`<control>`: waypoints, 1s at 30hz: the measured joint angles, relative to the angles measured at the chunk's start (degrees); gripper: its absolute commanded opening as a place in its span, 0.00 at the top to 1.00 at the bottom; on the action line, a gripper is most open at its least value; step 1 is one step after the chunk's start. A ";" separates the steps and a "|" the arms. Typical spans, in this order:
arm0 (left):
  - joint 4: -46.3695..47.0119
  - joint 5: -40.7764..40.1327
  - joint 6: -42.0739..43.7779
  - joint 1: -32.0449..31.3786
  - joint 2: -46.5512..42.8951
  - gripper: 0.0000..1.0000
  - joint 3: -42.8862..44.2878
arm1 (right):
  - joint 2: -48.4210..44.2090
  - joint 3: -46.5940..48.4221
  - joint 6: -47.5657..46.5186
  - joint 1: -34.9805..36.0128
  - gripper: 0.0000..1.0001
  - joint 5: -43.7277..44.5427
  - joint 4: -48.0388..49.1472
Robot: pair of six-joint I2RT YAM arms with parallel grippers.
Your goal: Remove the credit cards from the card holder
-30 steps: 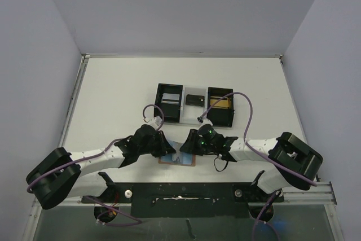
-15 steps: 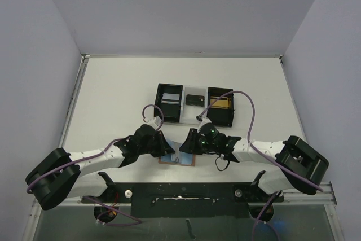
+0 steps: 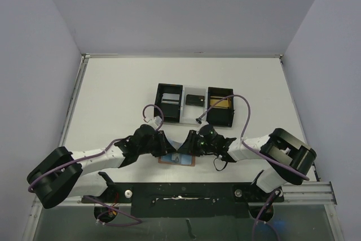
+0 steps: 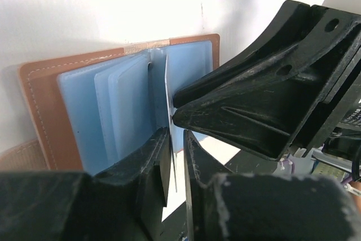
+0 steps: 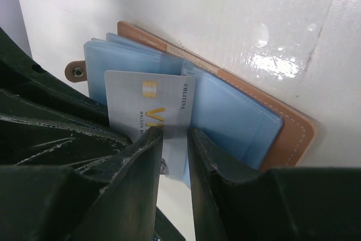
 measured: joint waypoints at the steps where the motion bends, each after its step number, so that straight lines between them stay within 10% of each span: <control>1: 0.74 0.44 -0.24 0.09 0.46 0.83 -0.13 | 0.07 -0.37 0.48 -0.02 0.74 -0.04 0.70; 12: 1.99 1.66 -1.11 0.09 3.23 1.00 -0.31 | 0.13 -1.70 2.75 -0.74 0.74 0.11 2.80; 30: -14.27 -6.93 1.09 5.86 -20.20 1.00 -0.31 | -11.17 4.74 -9.99 -4.83 0.64 3.61 -16.98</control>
